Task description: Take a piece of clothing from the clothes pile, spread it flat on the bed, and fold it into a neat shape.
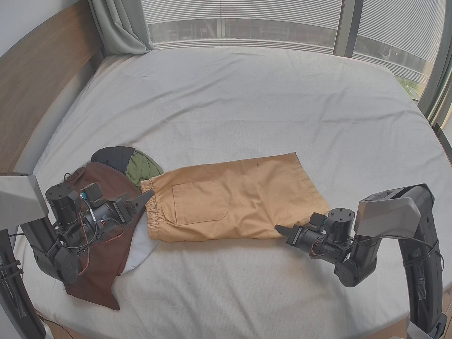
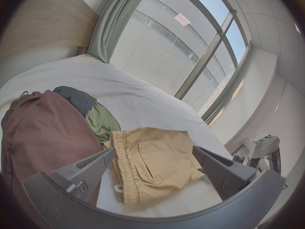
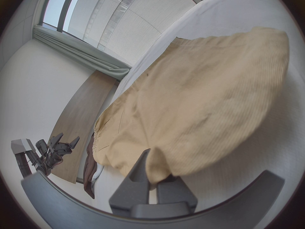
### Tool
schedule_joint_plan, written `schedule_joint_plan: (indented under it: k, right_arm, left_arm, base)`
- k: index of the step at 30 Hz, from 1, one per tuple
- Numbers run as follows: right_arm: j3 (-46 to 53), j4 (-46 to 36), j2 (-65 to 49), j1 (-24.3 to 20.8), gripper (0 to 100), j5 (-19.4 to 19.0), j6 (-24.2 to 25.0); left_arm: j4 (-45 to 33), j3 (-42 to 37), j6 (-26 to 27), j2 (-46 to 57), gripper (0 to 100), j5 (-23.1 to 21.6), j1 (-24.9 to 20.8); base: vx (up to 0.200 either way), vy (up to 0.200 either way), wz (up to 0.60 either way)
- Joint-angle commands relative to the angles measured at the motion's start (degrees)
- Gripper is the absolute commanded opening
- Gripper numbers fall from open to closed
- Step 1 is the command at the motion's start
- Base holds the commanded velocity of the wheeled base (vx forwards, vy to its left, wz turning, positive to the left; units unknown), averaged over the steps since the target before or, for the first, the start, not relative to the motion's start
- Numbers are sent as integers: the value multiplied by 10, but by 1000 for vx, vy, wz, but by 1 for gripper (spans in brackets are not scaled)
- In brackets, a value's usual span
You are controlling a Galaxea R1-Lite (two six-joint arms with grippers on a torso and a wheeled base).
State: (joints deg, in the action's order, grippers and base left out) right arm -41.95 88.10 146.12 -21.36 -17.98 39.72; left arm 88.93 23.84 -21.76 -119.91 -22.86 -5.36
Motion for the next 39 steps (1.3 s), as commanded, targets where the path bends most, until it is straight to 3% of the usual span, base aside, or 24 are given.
schedule_joint_plan:
  k: [1,16,20,39]
  right_arm:
    - [75,4,-63,0,0,1,-10]
    - [281,4,-142,0,0,10,-74]
    - [296,4,-141,-4,0,32,-75]
    - [310,4,-133,-7,0,33,-75]
  left_arm:
    - [0,5,-1,-1,100,-3,-1]
    - [1,12,1,-2,100,-12,0]
    - [1,12,1,1,100,-12,1]
    - [1,17,3,3,100,-54,-2]
  base:
    - [0,0,0]
    - [0,0,0]
    - [0,0,0]
    - [0,0,0]
